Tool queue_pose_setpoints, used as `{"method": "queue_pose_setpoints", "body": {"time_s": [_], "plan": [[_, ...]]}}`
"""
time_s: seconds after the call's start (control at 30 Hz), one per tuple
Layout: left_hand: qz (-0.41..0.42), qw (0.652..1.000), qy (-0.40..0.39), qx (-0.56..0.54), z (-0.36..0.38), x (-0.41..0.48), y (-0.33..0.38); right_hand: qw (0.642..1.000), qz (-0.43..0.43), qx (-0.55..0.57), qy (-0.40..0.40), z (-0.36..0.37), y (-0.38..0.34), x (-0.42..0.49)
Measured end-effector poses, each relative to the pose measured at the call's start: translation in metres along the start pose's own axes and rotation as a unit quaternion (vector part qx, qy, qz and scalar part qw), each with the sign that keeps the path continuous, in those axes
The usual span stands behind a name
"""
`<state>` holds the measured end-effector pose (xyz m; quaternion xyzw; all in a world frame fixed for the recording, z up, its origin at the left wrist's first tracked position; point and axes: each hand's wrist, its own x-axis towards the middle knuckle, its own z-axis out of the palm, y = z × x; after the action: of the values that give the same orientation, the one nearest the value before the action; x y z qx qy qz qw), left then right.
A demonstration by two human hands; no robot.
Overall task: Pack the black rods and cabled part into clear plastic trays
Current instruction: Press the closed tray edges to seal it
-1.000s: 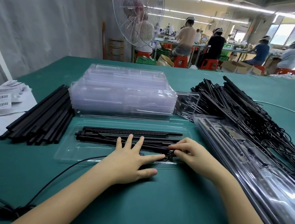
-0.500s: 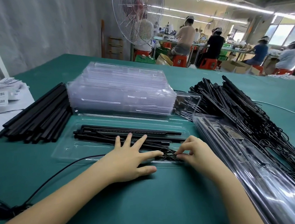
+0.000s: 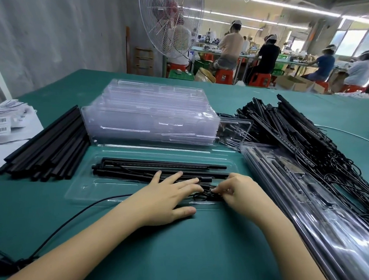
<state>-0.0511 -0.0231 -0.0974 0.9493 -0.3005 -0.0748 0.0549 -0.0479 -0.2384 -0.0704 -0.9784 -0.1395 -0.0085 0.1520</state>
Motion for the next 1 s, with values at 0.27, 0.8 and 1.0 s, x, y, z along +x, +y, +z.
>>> {"method": "queue_pose_setpoints", "body": {"time_s": [0.27,0.8,1.0], "plan": [[0.01,0.999,0.001,0.049,0.002,0.0,0.004,0.999,0.013,0.037,-0.023,-0.01,-0.001,-0.006],[0.0,1.0,0.014,0.027,0.005,-0.001,0.004,0.912,-0.004,0.173,0.373,-0.078,-0.029,0.013],[0.004,1.0,0.013,0.027,0.006,-0.002,0.005,0.982,0.006,0.002,0.191,-0.098,-0.035,0.059]]}}
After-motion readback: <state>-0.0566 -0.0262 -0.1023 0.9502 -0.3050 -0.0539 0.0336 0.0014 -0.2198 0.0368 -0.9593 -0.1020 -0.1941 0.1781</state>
